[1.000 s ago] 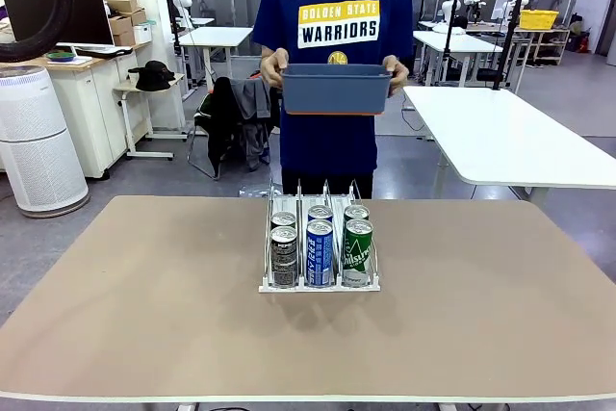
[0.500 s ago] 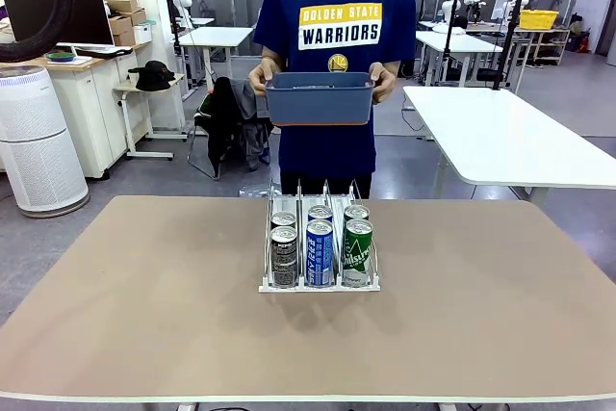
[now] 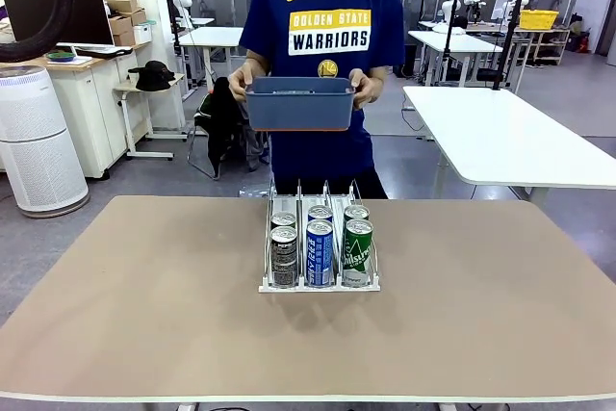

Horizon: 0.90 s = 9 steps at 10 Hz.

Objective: Fill the beverage cans into the dispenser.
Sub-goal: Pick up the Pepsi coke handed by the human.

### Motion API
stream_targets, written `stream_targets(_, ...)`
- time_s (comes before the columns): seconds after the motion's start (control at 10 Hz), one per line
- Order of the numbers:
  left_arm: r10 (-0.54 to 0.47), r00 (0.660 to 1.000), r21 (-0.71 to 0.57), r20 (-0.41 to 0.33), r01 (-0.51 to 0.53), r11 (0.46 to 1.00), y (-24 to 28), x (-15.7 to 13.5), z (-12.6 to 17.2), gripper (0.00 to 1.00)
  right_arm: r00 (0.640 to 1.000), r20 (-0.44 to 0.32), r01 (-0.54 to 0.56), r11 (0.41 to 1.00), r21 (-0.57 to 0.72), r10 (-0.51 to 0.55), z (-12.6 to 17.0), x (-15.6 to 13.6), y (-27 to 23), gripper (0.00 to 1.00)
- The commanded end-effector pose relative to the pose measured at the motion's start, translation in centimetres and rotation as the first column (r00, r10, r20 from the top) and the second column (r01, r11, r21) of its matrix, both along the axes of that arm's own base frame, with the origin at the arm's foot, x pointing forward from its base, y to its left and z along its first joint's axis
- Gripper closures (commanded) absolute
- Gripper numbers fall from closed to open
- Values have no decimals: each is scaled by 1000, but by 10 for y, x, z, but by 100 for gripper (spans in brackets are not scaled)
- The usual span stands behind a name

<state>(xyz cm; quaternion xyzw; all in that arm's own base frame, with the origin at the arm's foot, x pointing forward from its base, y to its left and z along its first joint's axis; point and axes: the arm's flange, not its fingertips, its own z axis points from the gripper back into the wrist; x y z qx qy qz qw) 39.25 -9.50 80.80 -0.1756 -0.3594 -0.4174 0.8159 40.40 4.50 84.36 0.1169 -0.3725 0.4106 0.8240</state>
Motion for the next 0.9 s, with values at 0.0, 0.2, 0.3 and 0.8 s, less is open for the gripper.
stream_targets(0.0,5,1000,4,0,-5,1000,0,0,0,0,1000,-4,-6,1000,3,6,1,0,1,0)
stream_targets(0.2,5,1000,4,0,-5,1000,0,0,0,0,1000,-4,-6,1000,3,6,1,0,1,0)
stream_targets(0.3,5,1000,4,0,-5,1000,0,0,0,0,1000,-4,-6,1000,3,6,1,0,1,0)
stream_targets(0.8,5,1000,4,0,-5,1000,0,0,0,0,1000,-4,-6,1000,3,6,1,0,1,0)
